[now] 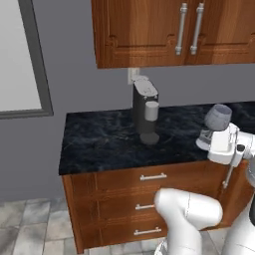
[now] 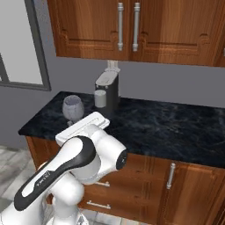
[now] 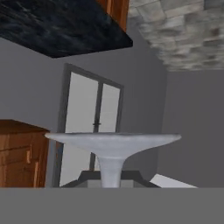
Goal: Retrieve the wine glasses from the counter and place one next to each plate.
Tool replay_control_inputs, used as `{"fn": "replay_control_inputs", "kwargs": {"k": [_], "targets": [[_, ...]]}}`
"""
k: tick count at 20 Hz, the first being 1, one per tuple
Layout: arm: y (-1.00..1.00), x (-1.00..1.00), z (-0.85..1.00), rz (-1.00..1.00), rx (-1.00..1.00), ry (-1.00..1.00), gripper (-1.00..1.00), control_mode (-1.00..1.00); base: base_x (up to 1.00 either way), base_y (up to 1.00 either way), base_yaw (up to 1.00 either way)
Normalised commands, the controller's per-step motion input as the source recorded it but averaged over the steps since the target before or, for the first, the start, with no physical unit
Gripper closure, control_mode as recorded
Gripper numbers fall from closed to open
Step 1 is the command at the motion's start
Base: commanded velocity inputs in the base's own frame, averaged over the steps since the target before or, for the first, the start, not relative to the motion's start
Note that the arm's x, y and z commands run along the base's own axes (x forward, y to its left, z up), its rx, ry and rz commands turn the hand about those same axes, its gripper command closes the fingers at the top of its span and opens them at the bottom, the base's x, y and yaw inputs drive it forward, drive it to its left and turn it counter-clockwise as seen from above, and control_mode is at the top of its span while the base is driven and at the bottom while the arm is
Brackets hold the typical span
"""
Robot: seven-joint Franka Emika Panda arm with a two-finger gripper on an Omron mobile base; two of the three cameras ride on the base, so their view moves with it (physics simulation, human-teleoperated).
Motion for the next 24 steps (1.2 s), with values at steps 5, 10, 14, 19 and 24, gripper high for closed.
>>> {"fn": "replay_control_inputs", "kwargs": {"k": [5, 10, 14, 19, 24], "targets": [[0.0, 0.0, 0.0, 0.0, 0.0, 0.0, 1.0, 1.0, -0.93, 1.0, 0.1], [0.0, 0.0, 0.0, 0.0, 0.0, 0.0, 1.0, 1.0, -0.21, 0.88, 0.71], [0.0, 0.0, 0.0, 0.0, 0.0, 0.0, 1.0, 1.0, 0.0, 0.11, 1.0], [0.0, 0.0, 0.0, 0.0, 0.0, 0.0, 1.0, 1.0, 0.0, 0.0, 1.0], [0.0, 0.0, 0.0, 0.0, 0.0, 0.0, 1.0, 1.0, 0.0, 0.0, 1.0]]}}
